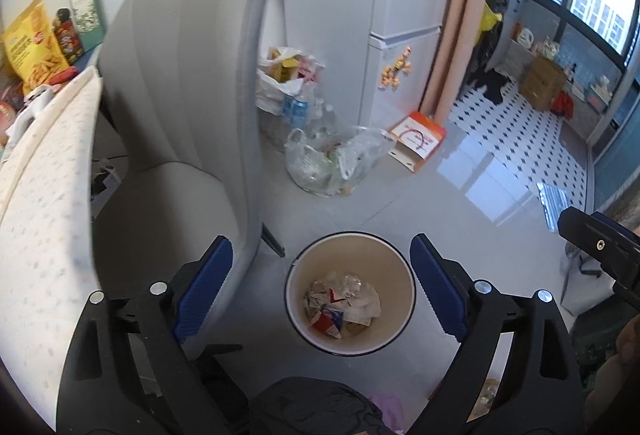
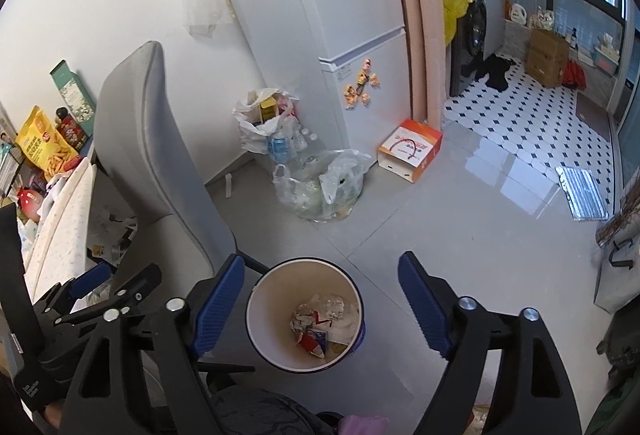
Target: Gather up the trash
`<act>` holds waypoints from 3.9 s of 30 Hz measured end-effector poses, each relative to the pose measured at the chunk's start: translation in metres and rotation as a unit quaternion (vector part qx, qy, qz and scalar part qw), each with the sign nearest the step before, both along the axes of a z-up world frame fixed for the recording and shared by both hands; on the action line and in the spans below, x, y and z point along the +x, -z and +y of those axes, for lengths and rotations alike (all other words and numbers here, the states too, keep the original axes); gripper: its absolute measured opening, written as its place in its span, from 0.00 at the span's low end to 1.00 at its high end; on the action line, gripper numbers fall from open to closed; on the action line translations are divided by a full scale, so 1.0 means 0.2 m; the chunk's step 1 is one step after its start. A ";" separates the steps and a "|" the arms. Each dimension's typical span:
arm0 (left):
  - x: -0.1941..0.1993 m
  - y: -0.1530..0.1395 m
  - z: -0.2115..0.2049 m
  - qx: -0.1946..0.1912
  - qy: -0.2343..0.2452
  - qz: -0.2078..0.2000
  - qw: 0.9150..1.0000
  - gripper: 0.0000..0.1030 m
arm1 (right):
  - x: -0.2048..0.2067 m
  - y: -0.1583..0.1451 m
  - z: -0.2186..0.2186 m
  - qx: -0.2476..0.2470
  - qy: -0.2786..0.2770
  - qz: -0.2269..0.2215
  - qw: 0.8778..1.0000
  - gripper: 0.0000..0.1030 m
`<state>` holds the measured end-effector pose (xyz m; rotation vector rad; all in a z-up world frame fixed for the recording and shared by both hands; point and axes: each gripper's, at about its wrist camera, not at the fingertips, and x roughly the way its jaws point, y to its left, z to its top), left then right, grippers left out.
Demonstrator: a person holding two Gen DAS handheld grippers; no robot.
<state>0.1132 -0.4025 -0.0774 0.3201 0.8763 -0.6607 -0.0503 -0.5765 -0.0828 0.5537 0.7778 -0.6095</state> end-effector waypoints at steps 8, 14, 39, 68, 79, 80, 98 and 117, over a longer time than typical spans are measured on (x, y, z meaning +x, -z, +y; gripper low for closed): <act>0.00 -0.17 0.30 -0.023 -0.053 -0.031 0.998 0.94 | 0.06 -0.16 0.22 -0.024 -0.034 -0.020 0.999 0.89; 0.01 -0.29 0.55 -0.043 -0.098 -0.049 0.993 0.94 | 0.12 -0.28 0.39 -0.041 -0.066 -0.031 0.997 0.93; -0.18 -0.61 1.42 -0.095 -0.208 -0.126 0.965 0.94 | 0.14 -0.68 1.20 -0.123 -0.141 -0.057 0.981 0.93; -0.39 -0.70 1.88 -0.098 -0.270 -0.164 0.944 0.94 | 0.10 -0.80 1.66 -0.156 -0.194 -0.072 0.966 0.93; -0.42 -0.70 1.91 -0.097 -0.274 -0.165 0.942 0.94 | 0.09 -0.79 1.67 -0.156 -0.198 -0.071 0.965 0.93; -0.43 -0.70 1.90 -0.097 -0.274 -0.166 0.942 0.94 | 0.09 -0.78 1.67 -0.156 -0.198 -0.071 0.965 0.93; -0.41 -0.68 1.90 -0.092 -0.276 -0.163 0.943 0.94 | 0.08 -0.75 1.68 -0.151 -0.201 -0.067 0.965 0.93; -0.40 -0.66 1.93 -0.090 -0.279 -0.159 0.943 0.94 | 0.10 -0.72 1.71 -0.153 -0.206 -0.065 0.965 0.93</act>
